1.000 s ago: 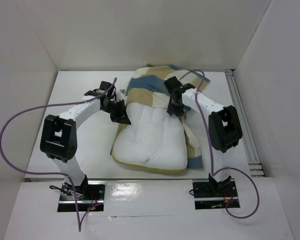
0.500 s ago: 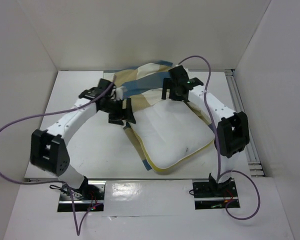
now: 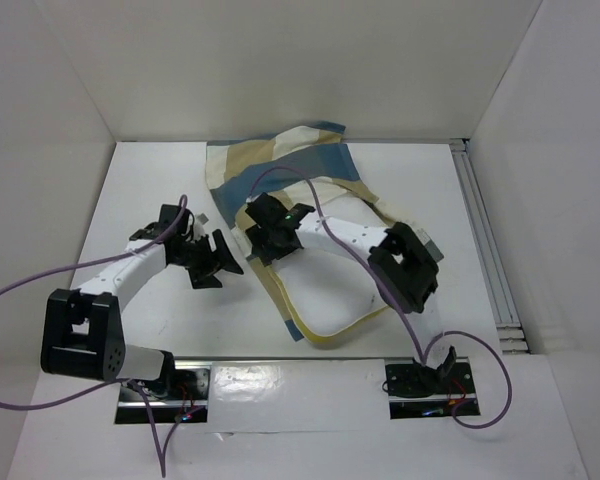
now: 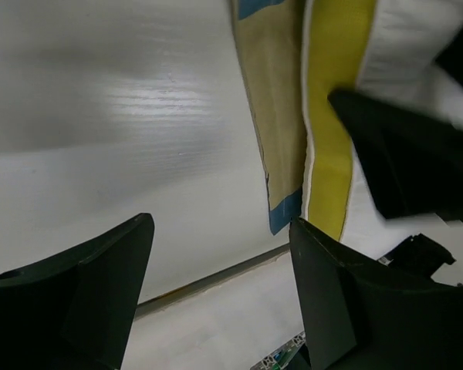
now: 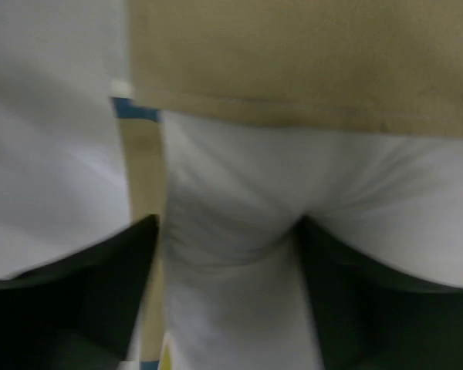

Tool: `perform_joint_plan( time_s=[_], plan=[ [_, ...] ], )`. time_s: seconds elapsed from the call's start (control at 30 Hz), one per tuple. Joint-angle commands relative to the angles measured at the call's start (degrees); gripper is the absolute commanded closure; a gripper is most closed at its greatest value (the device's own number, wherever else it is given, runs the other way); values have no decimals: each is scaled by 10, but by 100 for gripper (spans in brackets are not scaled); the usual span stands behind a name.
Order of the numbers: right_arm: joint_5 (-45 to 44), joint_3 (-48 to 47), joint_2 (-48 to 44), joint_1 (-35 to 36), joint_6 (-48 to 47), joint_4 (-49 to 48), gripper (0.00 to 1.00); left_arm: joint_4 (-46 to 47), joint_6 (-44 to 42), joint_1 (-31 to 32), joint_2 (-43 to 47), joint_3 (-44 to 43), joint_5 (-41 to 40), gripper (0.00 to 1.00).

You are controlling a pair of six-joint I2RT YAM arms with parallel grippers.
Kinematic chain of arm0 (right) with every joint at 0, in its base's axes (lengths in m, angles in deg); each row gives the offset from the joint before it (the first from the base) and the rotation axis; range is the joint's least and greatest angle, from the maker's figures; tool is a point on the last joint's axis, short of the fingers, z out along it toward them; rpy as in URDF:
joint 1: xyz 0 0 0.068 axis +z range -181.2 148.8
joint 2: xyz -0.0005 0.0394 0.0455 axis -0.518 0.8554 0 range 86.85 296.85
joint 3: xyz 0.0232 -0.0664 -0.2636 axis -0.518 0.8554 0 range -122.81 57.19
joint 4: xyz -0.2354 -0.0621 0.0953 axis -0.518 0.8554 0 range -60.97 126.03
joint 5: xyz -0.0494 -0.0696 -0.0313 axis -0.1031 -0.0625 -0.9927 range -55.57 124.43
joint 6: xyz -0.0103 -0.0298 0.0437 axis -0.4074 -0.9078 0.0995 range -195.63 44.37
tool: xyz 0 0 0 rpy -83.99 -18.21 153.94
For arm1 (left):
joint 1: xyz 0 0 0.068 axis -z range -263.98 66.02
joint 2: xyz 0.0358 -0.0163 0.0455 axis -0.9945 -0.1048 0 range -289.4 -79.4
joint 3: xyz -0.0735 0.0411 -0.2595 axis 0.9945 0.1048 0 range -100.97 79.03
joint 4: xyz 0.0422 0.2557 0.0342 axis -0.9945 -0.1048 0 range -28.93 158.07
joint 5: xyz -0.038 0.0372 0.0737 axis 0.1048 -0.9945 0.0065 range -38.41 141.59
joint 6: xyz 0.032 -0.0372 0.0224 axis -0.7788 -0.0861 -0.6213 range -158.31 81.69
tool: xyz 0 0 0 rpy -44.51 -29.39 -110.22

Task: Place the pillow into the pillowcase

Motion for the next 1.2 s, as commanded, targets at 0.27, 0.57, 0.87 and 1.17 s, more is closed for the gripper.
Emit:
perform_joint_plan(
  time_s=[0.27,0.57,0.87,1.17],
  plan=[
    [177,-37,-73,-87,-17,-15,100,182,-18,59,-33,46,109,9],
    [218,-50,-96,-93,-24,12,100,282,44,109,-69,51,51,9],
    [223,-68,-80,-98,-7,12,100,451,125,154,-99,62,30,45],
    [64,-197,27,-123,18,14,100,464,148,160,-24,44,105,100]
  ],
)
